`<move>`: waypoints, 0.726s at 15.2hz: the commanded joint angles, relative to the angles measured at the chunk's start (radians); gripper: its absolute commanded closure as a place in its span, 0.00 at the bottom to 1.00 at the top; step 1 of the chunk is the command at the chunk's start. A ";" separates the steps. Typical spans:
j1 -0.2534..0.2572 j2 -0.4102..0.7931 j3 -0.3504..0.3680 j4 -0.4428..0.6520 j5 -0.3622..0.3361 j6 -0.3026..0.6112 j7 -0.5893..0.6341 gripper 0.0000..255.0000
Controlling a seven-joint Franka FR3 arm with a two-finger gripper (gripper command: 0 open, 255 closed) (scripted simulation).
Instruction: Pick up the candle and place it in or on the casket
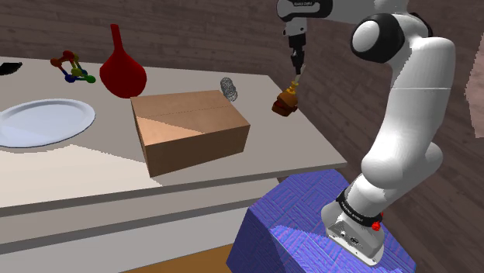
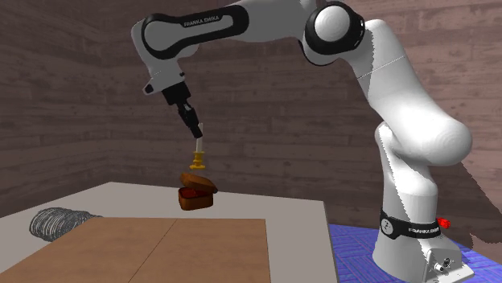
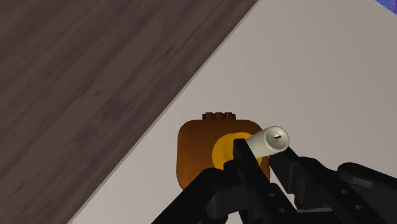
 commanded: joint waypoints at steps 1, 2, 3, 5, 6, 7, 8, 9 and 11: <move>-0.011 0.002 -0.004 -0.015 -0.002 0.020 -0.013 1.00; -0.012 0.001 -0.004 -0.030 -0.002 0.034 -0.009 1.00; -0.012 0.000 -0.004 -0.044 -0.002 0.047 -0.006 1.00; -0.012 0.000 -0.003 -0.071 -0.001 0.073 0.000 1.00; -0.013 0.000 -0.003 -0.083 -0.001 0.085 0.004 1.00; -0.013 0.001 -0.003 -0.096 -0.001 0.098 0.007 1.00; -0.013 0.001 -0.002 -0.108 0.000 0.111 0.010 1.00; -0.014 0.003 -0.002 -0.119 0.000 0.123 0.013 1.00; -0.014 0.005 -0.001 -0.142 0.000 0.147 0.018 1.00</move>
